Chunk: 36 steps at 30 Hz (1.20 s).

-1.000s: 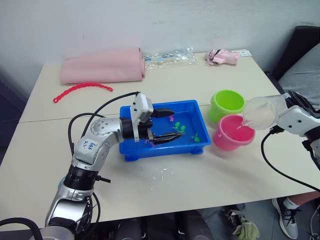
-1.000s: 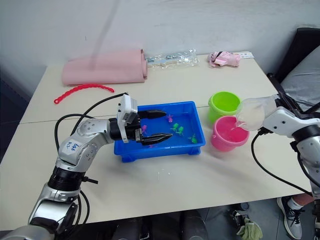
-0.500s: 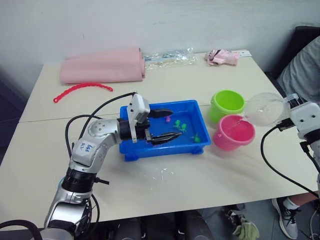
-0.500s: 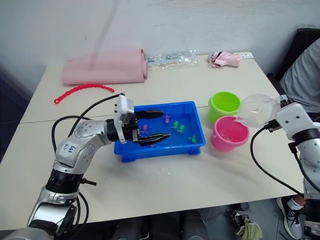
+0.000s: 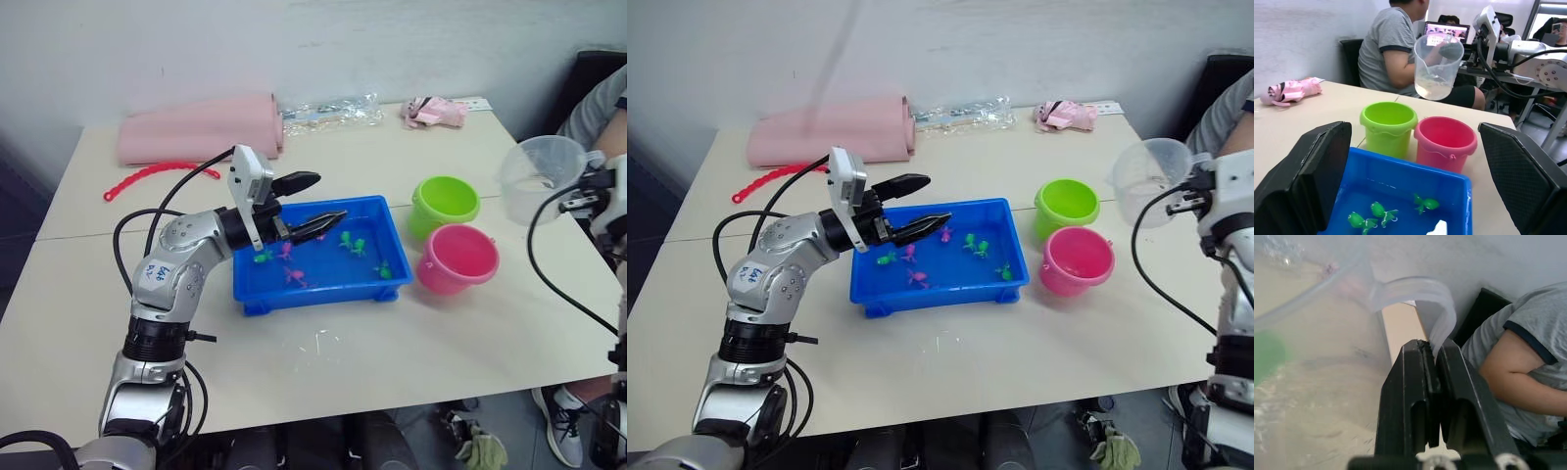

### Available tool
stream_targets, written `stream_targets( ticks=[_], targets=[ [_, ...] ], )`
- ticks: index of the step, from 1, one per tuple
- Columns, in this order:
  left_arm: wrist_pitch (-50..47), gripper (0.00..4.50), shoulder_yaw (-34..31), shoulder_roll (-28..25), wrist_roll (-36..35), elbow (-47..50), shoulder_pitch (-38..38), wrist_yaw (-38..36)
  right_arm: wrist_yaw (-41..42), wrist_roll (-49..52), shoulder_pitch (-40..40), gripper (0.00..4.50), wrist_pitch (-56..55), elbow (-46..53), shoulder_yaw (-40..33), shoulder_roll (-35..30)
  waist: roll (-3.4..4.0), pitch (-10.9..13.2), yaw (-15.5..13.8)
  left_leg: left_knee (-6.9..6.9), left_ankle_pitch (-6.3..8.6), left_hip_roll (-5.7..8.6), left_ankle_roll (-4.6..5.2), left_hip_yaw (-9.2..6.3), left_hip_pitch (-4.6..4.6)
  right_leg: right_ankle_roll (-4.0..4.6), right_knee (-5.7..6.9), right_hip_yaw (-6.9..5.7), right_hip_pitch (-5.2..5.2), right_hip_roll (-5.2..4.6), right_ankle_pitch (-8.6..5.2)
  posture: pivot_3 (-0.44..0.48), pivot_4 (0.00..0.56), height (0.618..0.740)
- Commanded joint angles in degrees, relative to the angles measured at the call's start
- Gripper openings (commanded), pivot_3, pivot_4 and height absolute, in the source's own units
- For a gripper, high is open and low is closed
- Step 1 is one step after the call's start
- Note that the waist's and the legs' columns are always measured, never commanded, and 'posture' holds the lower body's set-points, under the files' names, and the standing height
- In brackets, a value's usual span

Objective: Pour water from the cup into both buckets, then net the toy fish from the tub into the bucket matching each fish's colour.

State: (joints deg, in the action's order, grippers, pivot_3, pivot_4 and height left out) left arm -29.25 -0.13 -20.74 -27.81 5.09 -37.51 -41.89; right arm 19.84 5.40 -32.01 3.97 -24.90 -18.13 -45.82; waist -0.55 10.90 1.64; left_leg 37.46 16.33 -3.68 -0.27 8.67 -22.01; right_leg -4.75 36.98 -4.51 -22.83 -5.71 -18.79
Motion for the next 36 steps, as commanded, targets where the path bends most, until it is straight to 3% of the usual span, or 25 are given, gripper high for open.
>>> stream_targets(
  ticks=[1,7,16,36],
  targets=[
    [1.67,4.5,0.13,-0.11,1.21,0.28,-1.06,0.43,-4.45,-4.1,-5.19,0.05,-6.51,-6.16,1.39,-0.73,0.0,0.0,-0.02,-0.01,0.0,0.0,0.0,0.0,-0.03,0.0,-0.01,-0.01,-0.03,0.0,0.0,0.0,0.15,0.74],
    [2.52,4.5,1.09,-0.69,3.59,0.17,-0.91,0.98,-9.45,-10.71,-10.33,0.05,-16.03,-16.12,6.44,-1.49,0.0,0.0,-0.04,-0.02,0.0,-0.01,0.0,0.01,-0.15,0.0,-0.02,-0.01,-0.16,0.0,0.0,0.0,0.15,0.74],
    [5.51,4.5,1.65,0.42,6.53,-2.42,-0.9,2.11,-14.47,-22.02,-15.53,0.05,-28.17,-23.25,15.54,-4.04,0.0,0.0,0.03,-0.01,-0.01,-0.04,-0.01,0.11,-0.17,0.0,0.04,0.08,-0.27,0.0,0.0,0.0,0.15,0.74],
    [6.14,4.5,2.61,1.18,6.26,-2.02,0.5,0.08,-30.75,-38.6,-21.18,0.05,-34.51,-27.11,25.62,-7.08,0.0,0.0,0.16,0.06,-0.02,-0.05,-0.03,0.51,-0.27,0.0,0.43,0.13,-0.74,0.01,0.0,0.0,0.15,0.74]
  ],
)
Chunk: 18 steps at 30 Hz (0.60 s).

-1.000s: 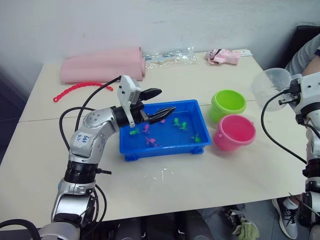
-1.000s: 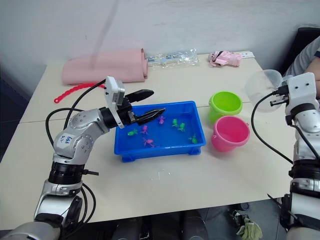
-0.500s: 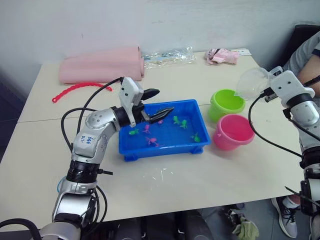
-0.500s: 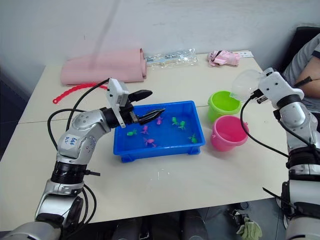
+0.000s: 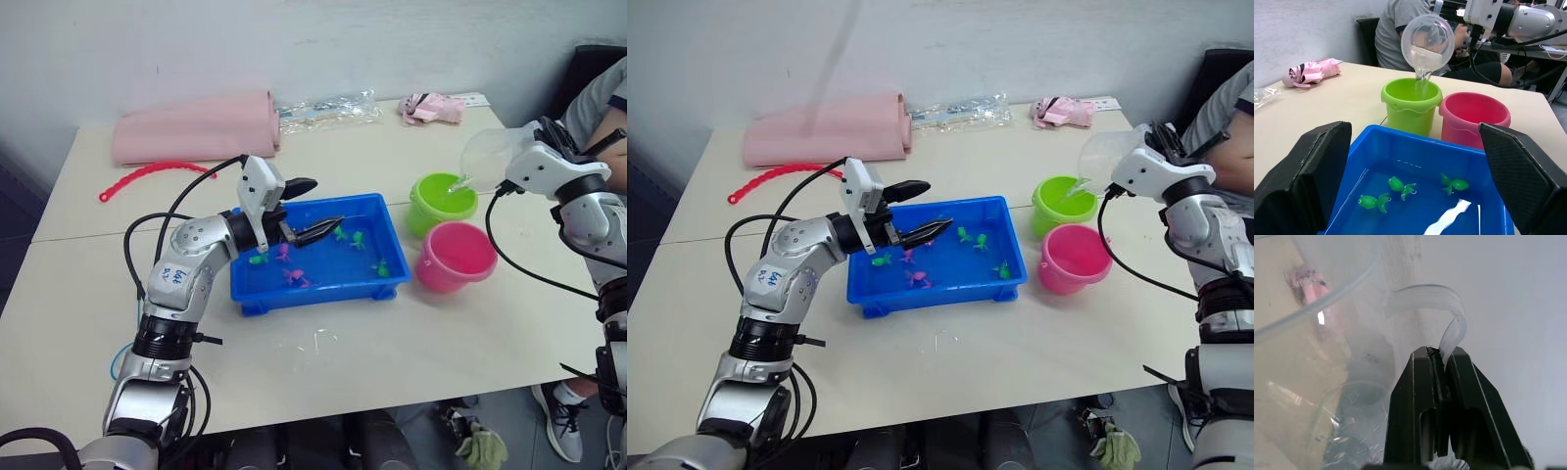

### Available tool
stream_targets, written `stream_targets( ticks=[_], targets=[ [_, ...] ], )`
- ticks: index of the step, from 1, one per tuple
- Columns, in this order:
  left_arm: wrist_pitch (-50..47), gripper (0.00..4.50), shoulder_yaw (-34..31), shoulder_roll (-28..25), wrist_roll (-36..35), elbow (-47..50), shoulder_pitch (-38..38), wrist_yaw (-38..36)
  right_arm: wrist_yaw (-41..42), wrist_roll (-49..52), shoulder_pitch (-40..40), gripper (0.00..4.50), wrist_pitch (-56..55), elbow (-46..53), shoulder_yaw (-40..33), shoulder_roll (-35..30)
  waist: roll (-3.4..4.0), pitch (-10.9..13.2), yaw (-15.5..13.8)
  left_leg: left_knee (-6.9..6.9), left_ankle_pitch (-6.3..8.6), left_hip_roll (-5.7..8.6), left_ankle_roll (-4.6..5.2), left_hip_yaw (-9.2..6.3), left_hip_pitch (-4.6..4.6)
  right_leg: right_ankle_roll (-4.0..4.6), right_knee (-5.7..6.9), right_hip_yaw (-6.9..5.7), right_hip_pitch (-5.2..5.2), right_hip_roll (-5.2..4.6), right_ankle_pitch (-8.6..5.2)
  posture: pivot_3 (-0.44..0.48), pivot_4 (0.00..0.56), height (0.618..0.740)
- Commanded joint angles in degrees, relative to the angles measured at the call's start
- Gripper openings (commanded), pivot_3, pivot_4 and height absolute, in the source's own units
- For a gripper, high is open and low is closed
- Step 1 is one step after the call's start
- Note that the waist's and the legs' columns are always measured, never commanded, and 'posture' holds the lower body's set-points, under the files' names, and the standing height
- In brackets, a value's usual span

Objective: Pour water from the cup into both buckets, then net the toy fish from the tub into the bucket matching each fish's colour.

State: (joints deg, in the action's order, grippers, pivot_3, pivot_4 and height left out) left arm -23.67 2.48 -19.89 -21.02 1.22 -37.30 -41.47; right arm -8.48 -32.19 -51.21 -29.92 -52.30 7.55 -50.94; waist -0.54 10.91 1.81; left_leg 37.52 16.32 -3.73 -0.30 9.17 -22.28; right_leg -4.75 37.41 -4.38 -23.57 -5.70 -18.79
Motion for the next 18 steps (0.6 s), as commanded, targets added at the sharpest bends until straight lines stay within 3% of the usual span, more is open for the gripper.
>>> stream_targets(
  ticks=[1,18],
  targets=[
    [0.62,4.5,0.01,0.43,-0.54,1.83,0.32,-0.34,-2.88,-1.56,-2.25,0.05,-0.57,0.28,0.29,-2.13,0.0,0.0,-0.02,0.01,0.0,0.0,0.0,0.01,0.0,0.0,0.01,0.02,0.0,0.0,0.0,0.0,0.15,0.74],
    [0.76,4.5,-0.37,1.63,-1.32,2.49,1.29,-0.52,-9.46,-10.6,-5.79,0.05,-1.55,-0.48,6.89,-4.4,0.0,0.0,0.0,0.02,0.0,-0.02,0.0,0.07,-0.01,0.0,0.04,0.1,-0.05,0.0,0.0,0.0,0.15,0.74]
  ],
)
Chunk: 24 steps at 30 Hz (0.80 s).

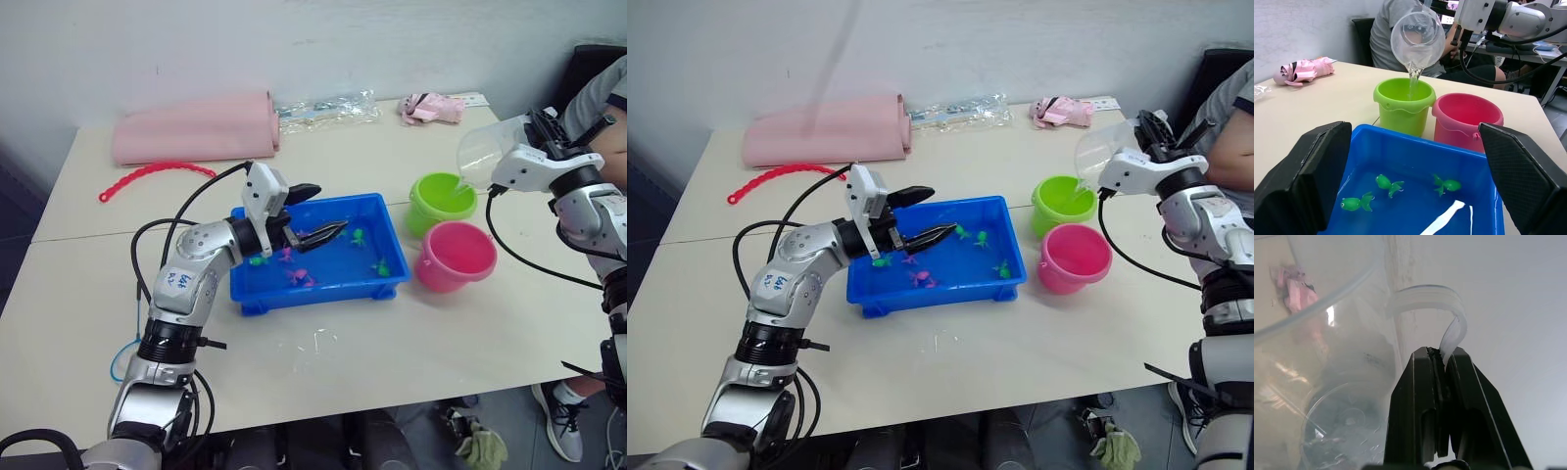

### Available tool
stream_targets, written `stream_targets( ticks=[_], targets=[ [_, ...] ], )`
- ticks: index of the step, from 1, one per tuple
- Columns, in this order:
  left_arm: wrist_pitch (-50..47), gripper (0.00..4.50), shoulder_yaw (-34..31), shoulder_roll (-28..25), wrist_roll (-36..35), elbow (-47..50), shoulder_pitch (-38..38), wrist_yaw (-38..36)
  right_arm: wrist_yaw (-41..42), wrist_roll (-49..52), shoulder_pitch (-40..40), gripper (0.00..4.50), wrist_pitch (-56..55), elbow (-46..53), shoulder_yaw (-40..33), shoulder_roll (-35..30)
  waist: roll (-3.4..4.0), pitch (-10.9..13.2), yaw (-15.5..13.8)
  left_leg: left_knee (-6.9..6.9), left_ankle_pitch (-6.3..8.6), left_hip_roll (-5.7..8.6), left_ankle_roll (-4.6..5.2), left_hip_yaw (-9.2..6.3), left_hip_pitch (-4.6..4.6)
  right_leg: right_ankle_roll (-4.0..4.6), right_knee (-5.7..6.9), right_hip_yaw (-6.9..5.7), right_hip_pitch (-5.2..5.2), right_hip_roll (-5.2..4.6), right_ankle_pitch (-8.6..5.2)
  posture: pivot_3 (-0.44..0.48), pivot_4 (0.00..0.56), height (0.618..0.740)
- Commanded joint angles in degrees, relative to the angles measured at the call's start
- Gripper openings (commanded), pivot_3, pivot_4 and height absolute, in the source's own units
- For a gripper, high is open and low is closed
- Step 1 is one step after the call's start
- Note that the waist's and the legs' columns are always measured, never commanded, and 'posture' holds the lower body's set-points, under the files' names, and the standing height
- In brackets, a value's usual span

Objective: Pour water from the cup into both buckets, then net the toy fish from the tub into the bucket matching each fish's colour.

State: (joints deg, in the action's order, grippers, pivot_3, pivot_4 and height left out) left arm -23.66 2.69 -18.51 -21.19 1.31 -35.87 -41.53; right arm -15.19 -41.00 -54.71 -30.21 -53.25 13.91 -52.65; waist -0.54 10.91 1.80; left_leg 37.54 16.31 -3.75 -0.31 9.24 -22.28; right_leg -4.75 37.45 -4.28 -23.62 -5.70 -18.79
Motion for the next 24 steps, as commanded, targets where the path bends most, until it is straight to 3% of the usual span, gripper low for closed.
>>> stream_targets(
  ticks=[1,11,16,20,24],
  targets=[
    [0.74,4.5,-0.59,0.28,-1.21,2.46,-0.1,-0.48,-3.22,-2.42,-2.51,0.05,-1.46,0.35,0.98,-2.81,0.0,0.0,0.0,0.0,0.0,0.0,0.0,0.01,0.0,0.0,0.0,0.0,0.0,0.0,0.0,0.0,0.15,0.74],
    [0.88,4.5,-1.05,-0.56,-1.91,2.69,0.4,-1.7,-3.68,-0.63,-1.95,0.05,-1.37,-1.45,0.39,-1.59,0.0,0.0,-0.01,0.0,0.0,0.0,0.0,0.05,0.0,0.0,0.0,0.02,-0.02,0.0,0.0,0.0,0.15,0.74],
    [0.53,4.5,-2.91,-0.8,-5.1,3.17,0.37,-4.03,10.28,17.79,0.07,0.05,-0.03,-4.95,-9.98,3.36,-0.01,0.0,0.02,0.0,0.0,0.0,0.0,0.06,0.01,0.0,0.0,-0.01,0.0,0.06,0.0,0.0,0.15,0.74],
    [-0.28,4.5,-4.01,-1.58,-6.88,3.74,0.31,-5.14,18.85,26.01,1.67,0.05,0.14,-4.49,-14.74,4.17,-0.01,0.0,-0.04,0.04,0.0,0.01,0.01,0.04,0.0,0.0,0.02,-0.02,0.0,0.04,0.0,0.0,0.15,0.74],
    [-2.14,4.5,-5.3,-1.79,-10.48,5.04,-0.06,-6.46,30.09,42.76,1.78,0.05,9.52,-4.4,-26.26,7.09,-0.02,0.01,-0.06,0.09,0.01,0.0,0.02,0.01,0.0,0.0,0.04,-0.05,0.03,0.03,0.0,0.0,0.15,0.74]
  ],
)
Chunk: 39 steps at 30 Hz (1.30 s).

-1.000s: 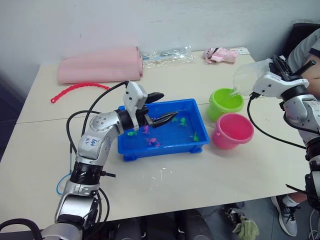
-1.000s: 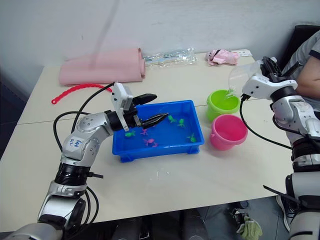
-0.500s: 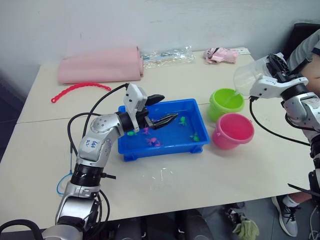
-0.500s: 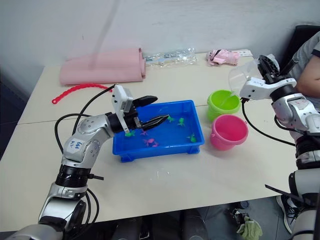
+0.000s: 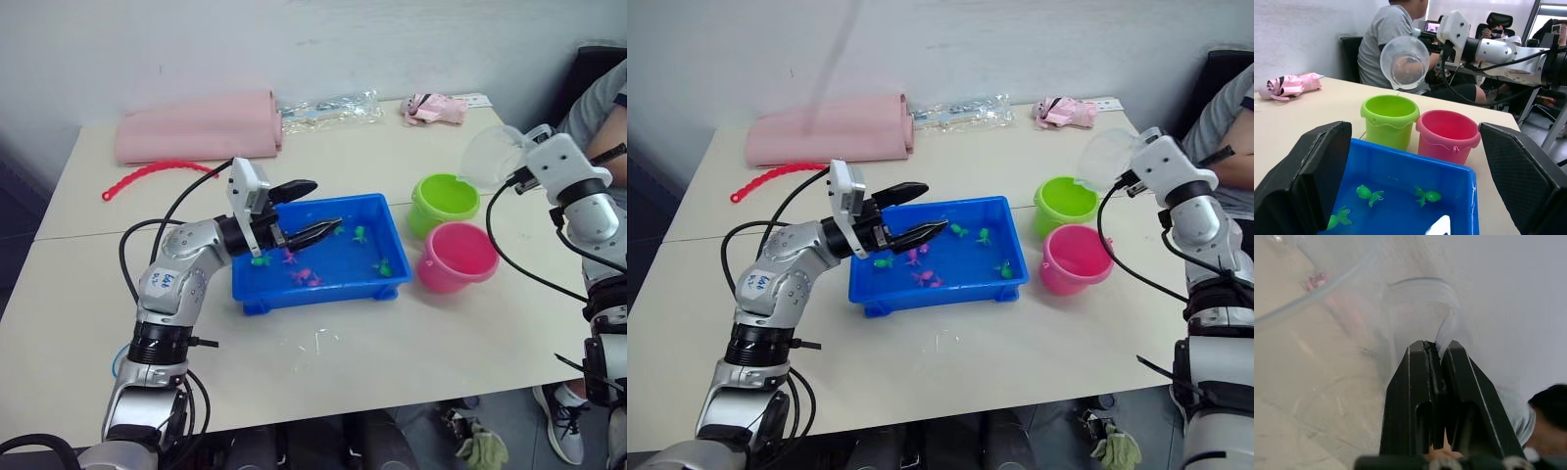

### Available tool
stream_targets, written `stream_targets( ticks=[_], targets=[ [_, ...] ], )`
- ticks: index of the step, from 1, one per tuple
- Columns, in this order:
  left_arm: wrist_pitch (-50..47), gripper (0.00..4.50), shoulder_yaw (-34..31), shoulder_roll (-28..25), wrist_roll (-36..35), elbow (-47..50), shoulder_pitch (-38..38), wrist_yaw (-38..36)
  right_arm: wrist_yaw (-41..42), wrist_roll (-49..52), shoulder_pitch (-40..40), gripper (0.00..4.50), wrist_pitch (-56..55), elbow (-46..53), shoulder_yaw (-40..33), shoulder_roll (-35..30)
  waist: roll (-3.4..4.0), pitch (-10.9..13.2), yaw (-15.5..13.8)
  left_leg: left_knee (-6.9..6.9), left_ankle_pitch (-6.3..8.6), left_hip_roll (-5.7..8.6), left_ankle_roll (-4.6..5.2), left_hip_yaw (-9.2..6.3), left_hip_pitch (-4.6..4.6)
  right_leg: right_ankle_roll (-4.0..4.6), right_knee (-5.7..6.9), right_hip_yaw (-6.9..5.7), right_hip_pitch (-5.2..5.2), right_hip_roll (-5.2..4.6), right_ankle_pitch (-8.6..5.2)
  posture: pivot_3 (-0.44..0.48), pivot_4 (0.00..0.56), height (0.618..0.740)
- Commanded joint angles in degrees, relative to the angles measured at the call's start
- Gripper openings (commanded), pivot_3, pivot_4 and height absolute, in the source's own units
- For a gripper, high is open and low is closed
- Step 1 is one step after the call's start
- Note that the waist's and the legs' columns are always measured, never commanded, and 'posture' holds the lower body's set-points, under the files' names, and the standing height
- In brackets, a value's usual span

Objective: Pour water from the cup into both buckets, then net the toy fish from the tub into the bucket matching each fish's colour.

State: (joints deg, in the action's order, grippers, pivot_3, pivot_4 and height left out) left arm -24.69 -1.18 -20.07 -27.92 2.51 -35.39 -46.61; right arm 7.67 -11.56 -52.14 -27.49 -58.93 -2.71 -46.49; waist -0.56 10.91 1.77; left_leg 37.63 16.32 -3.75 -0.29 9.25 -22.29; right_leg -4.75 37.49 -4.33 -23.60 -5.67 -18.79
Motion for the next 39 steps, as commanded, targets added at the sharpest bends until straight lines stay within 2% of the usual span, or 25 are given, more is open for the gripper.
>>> stream_targets(
  ticks=[1,5,9,12,18,28,32,37,38,39],
  targets=[
    [-1.7,4.5,-1.5,-0.45,-4.64,4.69,-0.5,-1.96,9.27,17.01,-1.04,0.05,10.4,1.35,-12.49,1.35,-0.02,0.01,-0.05,0.02,0.0,0.0,0.0,-0.03,0.0,0.0,0.01,0.0,0.02,0.0,0.0,0.0,0.15,0.74],
    [-5.41,4.5,-1.94,-1.52,-10.0,10.71,-0.39,-3.64,15.64,25.87,-0.46,0.05,21.88,1.91,-19.91,0.11,-0.03,0.02,-0.15,0.12,0.01,-0.07,0.02,-0.19,-0.06,0.0,0.01,0.06,0.09,-0.02,0.0,0.0,0.15,0.74],
    [-7.27,4.5,-1.99,-3.79,-13.14,16.47,0.96,-5.11,13.36,28.88,2.41,0.05,25.85,-0.39,-24.77,-1.83,-0.03,0.02,-0.17,0.12,0.02,-0.03,0.04,-0.2,-0.06,0.01,0.01,0.09,0.08,-0.01,0.0,0.0,0.15,0.74],
    [-8.64,4.5,-1.81,-5.64,-14.47,19.37,2.87,-5.29,10.72,29.14,6.42,0.05,24.63,-2.19,-26.54,-1.37,-0.03,0.01,-0.15,0.11,0.02,0.0,0.04,-0.22,-0.06,0.01,-0.04,0.18,0.12,-0.01,0.0,0.0,0.15,0.74],
    [-6.49,4.5,-0.75,-8.08,-11.63,19.0,5.99,-5.58,9.49,28.72,11.45,0.05,22.19,-3.65,-26.57,3.01,-0.03,0.02,0.56,0.19,0.02,0.02,0.03,-0.1,0.07,0.01,0.09,0.35,0.12,0.06,0.0,0.0,0.15,0.74],
    [-3.67,4.5,0.59,-7.4,-7.95,16.73,5.62,-3.95,8.76,28.32,14.07,0.05,19.25,-6.58,-26.22,7.47,-0.03,0.02,0.52,0.16,0.03,0.01,0.0,-0.04,0.09,0.01,0.08,0.5,0.12,0.07,0.0,0.0,0.15,0.74],
    [-4.5,4.5,-0.84,-8.48,-9.11,17.22,6.61,-4.06,10.2,29.59,16.29,1.51,19.23,-5.4,-27.17,7.27,-0.03,0.02,0.1,0.17,0.03,0.01,0.0,-0.05,0.1,0.0,0.08,0.49,0.12,0.07,0.0,0.0,0.15,0.74],
    [-4.95,4.5,-4.81,-11.51,-10.12,18.43,10.82,-4.4,12.99,31.76,24.12,4.07,20.87,1.09,-29.24,5.24,-0.03,0.02,0.06,0.16,0.03,0.01,0.0,-0.05,0.1,0.01,0.07,0.5,0.12,0.07,0.0,0.0,0.15,0.74],
    [-5.12,4.5,-5.95,-12.53,-10.59,18.87,12.38,-4.63,14.13,32.59,26.9,4.46,21.94,4.08,-29.94,4.92,-0.03,0.02,0.01,0.11,0.04,0.0,-0.01,-0.05,0.1,0.01,0.05,0.51,0.11,0.07,0.0,0.0,0.15,0.74],
    [-5.27,4.5,-6.84,-13.26,-11.07,19.31,13.68,-4.83,15.01,33.34,29.28,4.46,22.83,6.9,-30.48,4.82,-0.03,0.02,-0.05,0.09,0.04,-0.01,-0.02,-0.05,0.11,0.01,0.05,0.51,0.11,0.07,0.0,0.0,0.15,0.74]
  ],
)
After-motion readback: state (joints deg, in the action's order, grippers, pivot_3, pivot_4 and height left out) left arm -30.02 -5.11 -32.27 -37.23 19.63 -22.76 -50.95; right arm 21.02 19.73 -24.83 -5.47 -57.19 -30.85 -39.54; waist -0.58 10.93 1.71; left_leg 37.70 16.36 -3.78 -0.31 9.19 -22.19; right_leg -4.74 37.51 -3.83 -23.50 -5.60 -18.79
